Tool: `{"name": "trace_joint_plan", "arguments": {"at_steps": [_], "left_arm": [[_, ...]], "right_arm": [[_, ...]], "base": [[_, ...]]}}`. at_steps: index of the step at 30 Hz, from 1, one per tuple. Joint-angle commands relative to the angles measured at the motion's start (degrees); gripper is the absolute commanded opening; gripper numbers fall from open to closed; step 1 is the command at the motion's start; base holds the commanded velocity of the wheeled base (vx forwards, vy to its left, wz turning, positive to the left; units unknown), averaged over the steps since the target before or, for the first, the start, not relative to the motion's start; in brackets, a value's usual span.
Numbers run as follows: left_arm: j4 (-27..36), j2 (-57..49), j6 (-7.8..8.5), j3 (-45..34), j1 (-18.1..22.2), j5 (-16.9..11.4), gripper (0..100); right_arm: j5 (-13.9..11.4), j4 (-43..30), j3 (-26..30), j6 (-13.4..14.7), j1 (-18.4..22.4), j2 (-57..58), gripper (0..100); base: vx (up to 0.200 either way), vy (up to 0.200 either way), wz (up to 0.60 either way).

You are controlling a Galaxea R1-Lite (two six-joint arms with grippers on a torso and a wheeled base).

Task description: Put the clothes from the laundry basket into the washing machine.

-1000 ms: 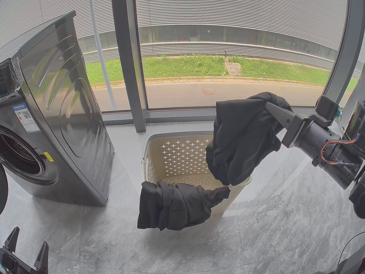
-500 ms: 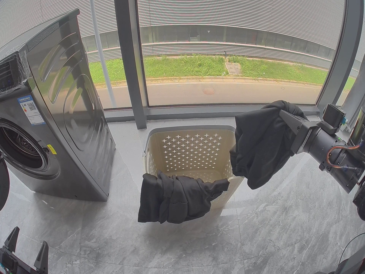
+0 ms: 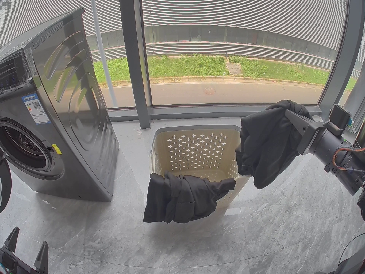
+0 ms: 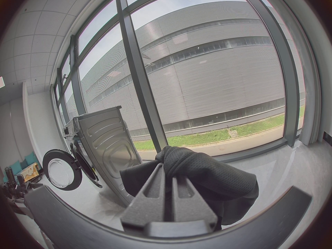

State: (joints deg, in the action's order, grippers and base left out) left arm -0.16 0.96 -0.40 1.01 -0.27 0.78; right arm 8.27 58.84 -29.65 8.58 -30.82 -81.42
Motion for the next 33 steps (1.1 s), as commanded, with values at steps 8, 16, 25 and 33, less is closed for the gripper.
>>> {"name": "trace_joint_plan", "arguments": {"at_steps": [8,16,25,33], "left_arm": [[-0.02,-0.96,-0.21,-1.01,0.0,0.01,100],[-0.02,-0.96,-0.21,-1.01,0.0,0.01,100],[-0.02,-0.96,-0.21,-1.01,0.0,0.01,100],[-0.02,-0.96,-0.21,-1.01,0.0,0.01,100]], "right_arm": [[0.44,0.22,0.73,-1.02,0.06,-0.05,0],[0.44,0.83,0.56,-1.11,0.23,0.21,0],[0.44,0.75,0.82,-1.11,0.06,-0.23,0],[0.35,0.83,1.17,-1.11,-0.03,-0.23,0]], "base": [[0.0,0.2,0.0],[0.0,0.2,0.0],[0.0,0.2,0.0],[0.0,0.2,0.0]]}}
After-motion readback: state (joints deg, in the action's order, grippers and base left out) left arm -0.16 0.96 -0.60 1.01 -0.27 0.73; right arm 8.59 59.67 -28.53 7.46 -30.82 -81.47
